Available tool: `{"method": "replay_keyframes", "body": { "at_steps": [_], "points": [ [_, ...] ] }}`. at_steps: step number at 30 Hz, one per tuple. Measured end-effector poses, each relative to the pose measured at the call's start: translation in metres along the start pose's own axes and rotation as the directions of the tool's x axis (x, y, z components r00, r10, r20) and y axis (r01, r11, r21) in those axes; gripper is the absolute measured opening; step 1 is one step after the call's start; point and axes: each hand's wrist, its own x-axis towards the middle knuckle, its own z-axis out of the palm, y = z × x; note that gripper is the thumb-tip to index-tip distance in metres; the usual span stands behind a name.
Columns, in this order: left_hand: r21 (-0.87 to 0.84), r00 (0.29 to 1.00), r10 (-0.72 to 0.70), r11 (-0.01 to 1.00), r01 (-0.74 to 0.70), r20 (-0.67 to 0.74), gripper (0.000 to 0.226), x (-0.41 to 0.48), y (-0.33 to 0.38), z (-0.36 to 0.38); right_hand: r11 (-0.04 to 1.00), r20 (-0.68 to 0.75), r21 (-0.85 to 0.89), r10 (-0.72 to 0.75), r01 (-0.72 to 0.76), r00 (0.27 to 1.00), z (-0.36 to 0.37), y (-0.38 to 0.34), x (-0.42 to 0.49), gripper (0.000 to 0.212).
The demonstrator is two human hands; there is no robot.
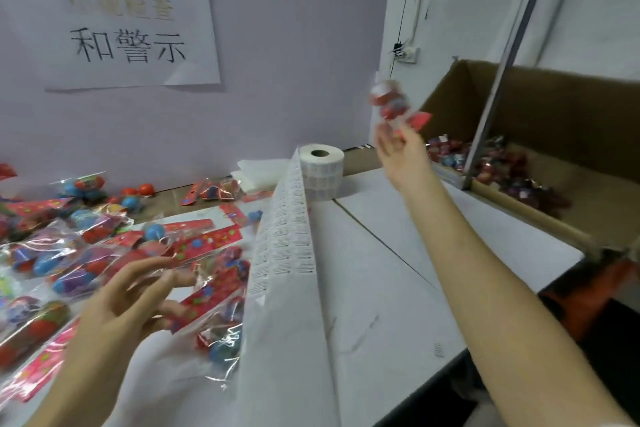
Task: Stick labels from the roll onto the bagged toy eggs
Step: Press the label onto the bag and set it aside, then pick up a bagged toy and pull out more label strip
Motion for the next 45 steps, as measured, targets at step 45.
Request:
{"method": "replay_keyframes", "body": {
  "at_steps": [45],
  "points": [
    [0.043,0.943,0.1,0.995,-0.091,-0.319,0.012,-0.004,0.012,-0.009,0.602,0.517,-0.788,0.537,0.127,0.667,0.037,0.174,-0.157,0.022]
  ]
}}
